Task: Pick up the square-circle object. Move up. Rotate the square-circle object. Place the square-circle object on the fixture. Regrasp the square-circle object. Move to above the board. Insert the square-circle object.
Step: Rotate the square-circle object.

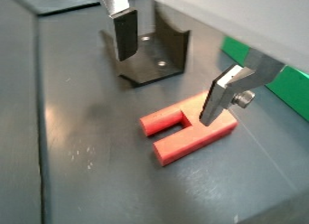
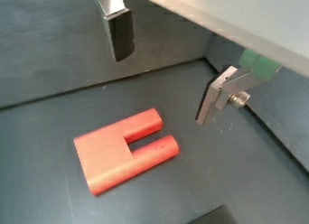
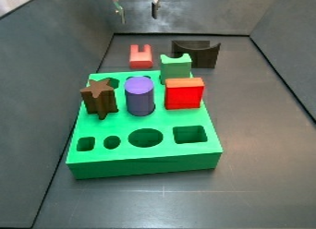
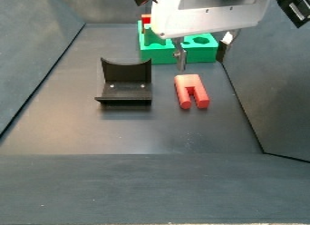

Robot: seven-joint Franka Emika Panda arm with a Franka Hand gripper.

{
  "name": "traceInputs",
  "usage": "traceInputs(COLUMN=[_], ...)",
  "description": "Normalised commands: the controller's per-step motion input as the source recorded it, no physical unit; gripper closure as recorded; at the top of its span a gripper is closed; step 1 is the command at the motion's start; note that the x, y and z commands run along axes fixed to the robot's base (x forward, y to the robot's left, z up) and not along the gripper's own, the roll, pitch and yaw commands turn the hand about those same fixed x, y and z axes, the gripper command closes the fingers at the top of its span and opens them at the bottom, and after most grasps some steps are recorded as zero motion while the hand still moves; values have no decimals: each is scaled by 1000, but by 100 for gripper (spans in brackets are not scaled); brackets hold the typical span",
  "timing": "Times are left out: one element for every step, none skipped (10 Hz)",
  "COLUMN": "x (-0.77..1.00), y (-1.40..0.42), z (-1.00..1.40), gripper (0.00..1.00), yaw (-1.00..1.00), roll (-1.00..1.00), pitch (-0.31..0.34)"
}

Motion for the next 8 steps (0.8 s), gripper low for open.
traceInputs(x=[29,31,31,30,30,30,30,30], y=[5,6,5,5,5,5,5,5], z=[-47,-41,-34,-29,-28,-28,-28,-27], gripper=[0,0,0,0,0,0,0,0], yaw=[1000,1000,1000,1000,1000,1000,1000,1000], roll=[1,1,1,1,1,1,1,1], pitch=[-3,-3,-4,-4,-4,-4,-4,-5])
